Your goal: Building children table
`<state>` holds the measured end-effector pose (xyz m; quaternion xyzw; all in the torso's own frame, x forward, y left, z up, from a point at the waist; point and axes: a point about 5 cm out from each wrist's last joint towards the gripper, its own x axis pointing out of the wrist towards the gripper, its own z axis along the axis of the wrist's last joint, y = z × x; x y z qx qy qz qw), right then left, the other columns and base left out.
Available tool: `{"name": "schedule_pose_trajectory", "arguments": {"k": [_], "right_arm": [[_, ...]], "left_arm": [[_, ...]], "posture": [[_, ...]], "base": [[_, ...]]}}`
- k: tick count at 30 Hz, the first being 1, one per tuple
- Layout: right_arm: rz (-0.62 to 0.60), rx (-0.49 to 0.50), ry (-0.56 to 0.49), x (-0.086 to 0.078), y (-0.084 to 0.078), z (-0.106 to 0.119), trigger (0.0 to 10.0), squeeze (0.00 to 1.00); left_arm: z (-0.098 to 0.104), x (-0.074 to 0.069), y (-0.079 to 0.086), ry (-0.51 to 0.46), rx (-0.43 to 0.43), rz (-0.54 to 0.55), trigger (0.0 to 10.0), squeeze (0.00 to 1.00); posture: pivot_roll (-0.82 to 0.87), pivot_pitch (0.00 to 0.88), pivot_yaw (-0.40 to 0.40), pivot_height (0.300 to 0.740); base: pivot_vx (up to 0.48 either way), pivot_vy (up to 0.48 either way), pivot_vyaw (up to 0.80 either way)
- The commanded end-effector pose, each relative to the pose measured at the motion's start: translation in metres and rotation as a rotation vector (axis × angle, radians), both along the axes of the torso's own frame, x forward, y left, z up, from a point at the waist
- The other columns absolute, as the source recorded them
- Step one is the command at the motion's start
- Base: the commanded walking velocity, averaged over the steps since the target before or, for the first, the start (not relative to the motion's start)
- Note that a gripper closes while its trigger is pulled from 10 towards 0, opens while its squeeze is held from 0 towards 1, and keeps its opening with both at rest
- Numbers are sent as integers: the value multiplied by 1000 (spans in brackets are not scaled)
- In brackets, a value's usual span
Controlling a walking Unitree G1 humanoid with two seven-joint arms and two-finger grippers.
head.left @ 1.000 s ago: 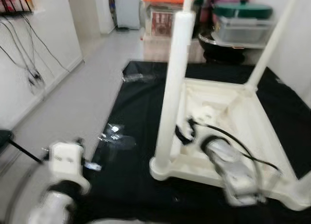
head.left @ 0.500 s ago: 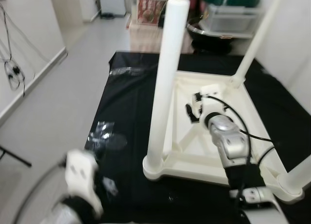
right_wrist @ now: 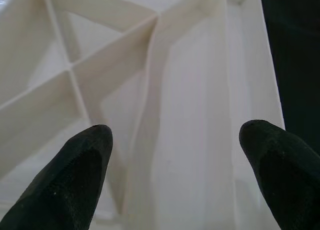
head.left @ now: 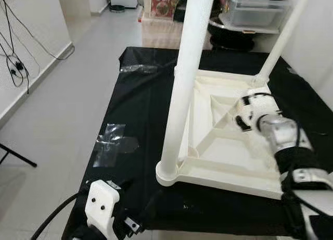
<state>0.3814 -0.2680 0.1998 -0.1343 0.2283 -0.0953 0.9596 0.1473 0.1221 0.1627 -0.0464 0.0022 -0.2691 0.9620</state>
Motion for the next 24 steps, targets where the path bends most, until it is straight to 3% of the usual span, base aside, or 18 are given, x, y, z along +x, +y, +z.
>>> {"name": "schedule_pose_trajectory", "arguments": {"k": [1, 3, 7, 11, 24], "right_arm": [[-44, 16, -10, 1, -11, 2, 10000, 0], [-31, 16, 7, 0, -12, 1, 10000, 0], [211, 1, 167, -3, -2, -11, 10000, 0], [322, -3, 230, -4, -1, -12, 10000, 0], [397, -18, 341, -11, -12, -17, 10000, 0]], "left_arm": [[3, -4, 0, -8, 11, -8, 10000, 0], [4, -5, 0, -8, 12, -10, 10000, 0], [4, -7, 1, -7, 16, -12, 10000, 0], [4, -7, 1, -6, 17, -14, 10000, 0], [4, -6, 0, -9, 20, -14, 10000, 0]], "posture": [[78, 200, -93, 740], [82, 203, -92, 740], [83, 208, -88, 740], [79, 209, -85, 740], [80, 205, -86, 740]], "base": [[0, 0, 0], [0, 0, 0], [0, 0, 0], [0, 0, 0], [0, 0, 0]]}}
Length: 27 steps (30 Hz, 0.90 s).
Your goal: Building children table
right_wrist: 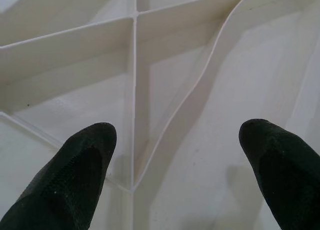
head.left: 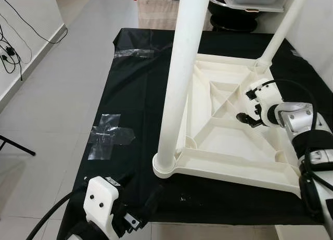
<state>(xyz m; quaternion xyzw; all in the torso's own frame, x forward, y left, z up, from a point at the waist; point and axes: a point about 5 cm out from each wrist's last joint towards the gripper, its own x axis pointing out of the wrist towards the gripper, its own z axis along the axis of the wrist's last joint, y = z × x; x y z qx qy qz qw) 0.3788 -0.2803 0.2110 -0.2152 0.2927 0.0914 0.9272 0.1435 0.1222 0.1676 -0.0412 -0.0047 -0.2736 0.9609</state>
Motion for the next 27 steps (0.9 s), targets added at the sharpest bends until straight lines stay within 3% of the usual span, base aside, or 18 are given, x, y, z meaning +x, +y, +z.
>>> {"name": "schedule_pose_trajectory", "arguments": {"k": [1, 6, 8, 10, 13, 16, 19, 22, 27], "right_arm": [[22, 24, 166, -11, -2, -30, 10000, 0], [44, 64, 186, -15, -7, -27, 10000, 0], [75, 194, 135, -14, -8, -11, 10000, 0], [75, 194, 135, -14, -8, -11, 10000, 0], [216, 389, 51, -18, -5, 19, 10000, 0], [268, 429, 35, -22, -6, 28, 10000, 0], [303, 403, 56, -27, -8, 26, 10000, 0], [283, 266, 164, -35, -15, 3, 10000, 0], [235, 182, 221, -38, -20, -10, 10000, 0]], "left_arm": [[-1, -2, 0, 7, 14, -5, 10000, 0], [-1, -2, 0, 6, 13, -5, 10000, 0], [-1, -2, 0, 6, 13, -5, 10000, 0], [-1, -2, 0, 6, 13, -5, 10000, 0], [-1, -2, 0, 6, 11, -7, 10000, 0], [-1, -2, 0, 6, 11, -8, 10000, 0], [-1, -1, 0, 4, 11, -8, 10000, 0], [-1, 0, 1, 2, 11, -8, 10000, 0], [-2, 0, 0, 1, 11, -9, 10000, 0]], "posture": [[80, 205, -86, 740], [80, 203, -87, 740], [77, 202, -85, 740], [77, 202, -85, 740], [76, 201, -85, 740], [71, 199, -85, 740], [69, 197, -86, 740], [66, 195, -85, 740], [63, 193, -86, 740]], "base": [[0, 0, 0], [0, 0, 0], [0, 0, 0], [0, 0, 0], [0, 0, 0], [0, 0, 0], [0, 0, 0], [0, 0, 0], [0, 0, 0]]}}
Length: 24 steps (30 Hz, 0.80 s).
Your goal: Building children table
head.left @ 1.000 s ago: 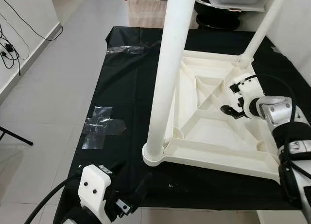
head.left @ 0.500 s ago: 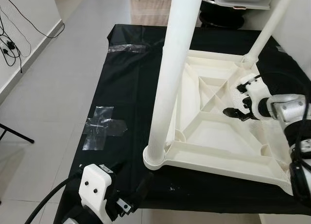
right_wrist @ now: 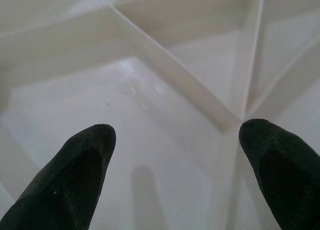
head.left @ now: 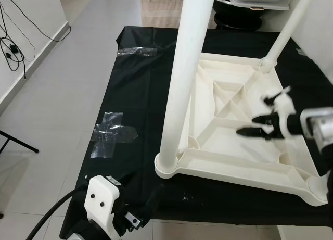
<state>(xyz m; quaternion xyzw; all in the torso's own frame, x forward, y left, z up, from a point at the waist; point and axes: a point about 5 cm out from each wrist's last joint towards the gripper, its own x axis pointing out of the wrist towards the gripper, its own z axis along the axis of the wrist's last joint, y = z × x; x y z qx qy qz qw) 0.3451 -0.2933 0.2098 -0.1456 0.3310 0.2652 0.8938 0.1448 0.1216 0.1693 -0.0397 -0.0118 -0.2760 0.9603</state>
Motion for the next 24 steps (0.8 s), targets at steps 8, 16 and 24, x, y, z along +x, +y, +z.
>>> {"name": "schedule_pose_trajectory", "arguments": {"k": [8, 16, 24], "right_arm": [[-105, -121, 51, -7, -12, -16, 10000, 0], [-111, -76, 16, 1, 1, -14, 10000, 0], [-138, -207, -3, 9, 22, -36, 8745, 0]], "left_arm": [[-3, -1, 0, 12, 10, -7, 10000, 0], [-4, -2, 0, 14, 9, -9, 10000, 0], [-4, -2, -1, 14, 9, -12, 10000, 0]], "posture": [[61, 193, -89, 740], [62, 188, -92, 740], [64, 188, -91, 740]], "base": [[0, 0, 0], [0, 0, 0], [0, 0, 0]]}}
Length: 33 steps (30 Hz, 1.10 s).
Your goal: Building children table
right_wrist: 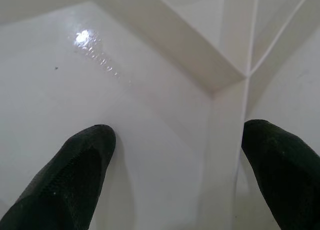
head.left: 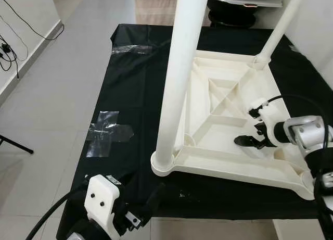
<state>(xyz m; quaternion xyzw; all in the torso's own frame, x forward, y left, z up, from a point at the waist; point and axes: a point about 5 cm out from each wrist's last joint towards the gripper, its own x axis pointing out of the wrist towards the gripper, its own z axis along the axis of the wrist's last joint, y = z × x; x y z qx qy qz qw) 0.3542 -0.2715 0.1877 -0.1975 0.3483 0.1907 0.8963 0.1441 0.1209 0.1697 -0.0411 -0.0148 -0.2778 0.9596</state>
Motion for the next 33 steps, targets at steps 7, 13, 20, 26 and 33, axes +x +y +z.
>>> {"name": "schedule_pose_trajectory", "arguments": {"k": [7, 13, 20, 26, 33], "right_arm": [[-104, -34, -121, 17, 16, -8, 7137, 0], [-142, -5, -109, 23, 31, -13, 275, 0], [-114, 11, -105, 26, 44, -15, 0, 0], [-36, 94, -173, 31, 71, -11, 0, 0], [70, 177, -216, 31, 102, -8, 0, 0]], "left_arm": [[-3, -2, 0, 18, 12, -9, 10000, 0], [-2, -2, -1, 15, 11, -5, 10000, 0], [-2, -2, -2, 15, 9, -5, 10000, 0], [-2, -1, -2, 14, 7, -9, 10000, 0], [-2, -1, -2, 13, 7, -9, 10000, 0]], "posture": [[66, 196, -91, 740], [72, 202, -97, 740], [70, 203, -97, 740], [62, 202, -95, 740], [66, 202, -96, 740]], "base": [[0, 0, 0], [0, 0, 0], [0, 0, 0], [0, 0, 0], [0, 0, 0]]}}
